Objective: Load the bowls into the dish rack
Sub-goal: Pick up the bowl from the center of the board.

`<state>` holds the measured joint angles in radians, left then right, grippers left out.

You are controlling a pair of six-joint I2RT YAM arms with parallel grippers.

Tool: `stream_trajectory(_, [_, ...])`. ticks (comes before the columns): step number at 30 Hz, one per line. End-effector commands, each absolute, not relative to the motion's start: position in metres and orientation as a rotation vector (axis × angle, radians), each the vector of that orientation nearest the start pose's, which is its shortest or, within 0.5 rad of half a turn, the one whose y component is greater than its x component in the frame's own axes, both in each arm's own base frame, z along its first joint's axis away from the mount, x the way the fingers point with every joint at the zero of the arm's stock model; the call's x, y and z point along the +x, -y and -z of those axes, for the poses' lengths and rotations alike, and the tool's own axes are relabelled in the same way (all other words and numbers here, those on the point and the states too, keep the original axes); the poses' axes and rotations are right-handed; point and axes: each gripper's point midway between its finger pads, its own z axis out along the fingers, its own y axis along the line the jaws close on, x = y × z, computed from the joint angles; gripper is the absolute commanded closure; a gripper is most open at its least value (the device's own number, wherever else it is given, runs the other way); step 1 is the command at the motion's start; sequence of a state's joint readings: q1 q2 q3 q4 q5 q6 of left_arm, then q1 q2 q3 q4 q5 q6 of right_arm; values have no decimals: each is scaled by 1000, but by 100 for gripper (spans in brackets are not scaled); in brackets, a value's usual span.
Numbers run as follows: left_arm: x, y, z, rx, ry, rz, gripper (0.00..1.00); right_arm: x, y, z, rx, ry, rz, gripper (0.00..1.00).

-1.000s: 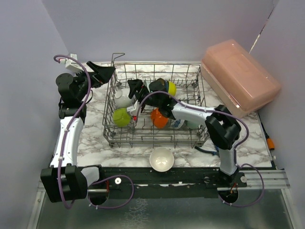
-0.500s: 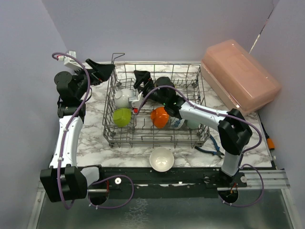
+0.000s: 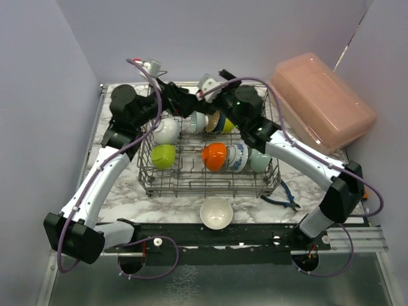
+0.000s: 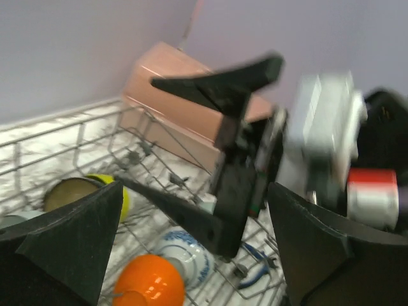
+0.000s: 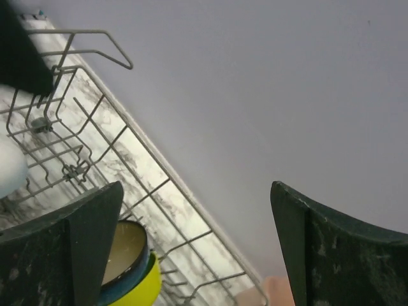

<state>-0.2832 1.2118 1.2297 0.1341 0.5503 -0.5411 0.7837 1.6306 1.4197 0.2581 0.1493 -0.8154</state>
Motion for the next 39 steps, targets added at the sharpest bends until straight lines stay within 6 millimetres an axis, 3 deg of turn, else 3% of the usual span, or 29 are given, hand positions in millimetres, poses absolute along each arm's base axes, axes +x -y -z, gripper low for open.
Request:
stream_trajectory(1, [292,250,-425,483,-1459,1101,5,413,-282,-371,-744,-1440,-90,0])
stream_trajectory(6, [269,240,-424,480,-1421,1064,4,383,-248,-364,-655,-1477,-268,0])
stream_trajectory(10, [248,241,-410,526,-1420,1091,4,369,-232,-354,-582,-1531,-374,0])
stream_trajectory(15, [205,263,-382,681,-1433,1207,8,367,-213,-336,-470,-1658,-493,0])
stream_trajectory(19, [160,293,-361,829,-1419,1295,9,370,-194,-334,-355,-1721,-615,0])
stream_trajectory(24, [95,333,-314,1100,-1417,1357,12,375,-178,-327,-260,-1783,-749,0])
stream_trajectory(28, [53,351,-267,1296,-1484,1254,16,373,-174,-322,-235,-1804,-862,0])
stream_trajectory(34, [15,342,-197,1489,-1608,966,23,369,-171,-318,-224,-1819,-908,0])
stream_trajectory(39, [2,331,-163,1569,-1708,781,39,368,-169,-316,-234,-1828,-898,0])
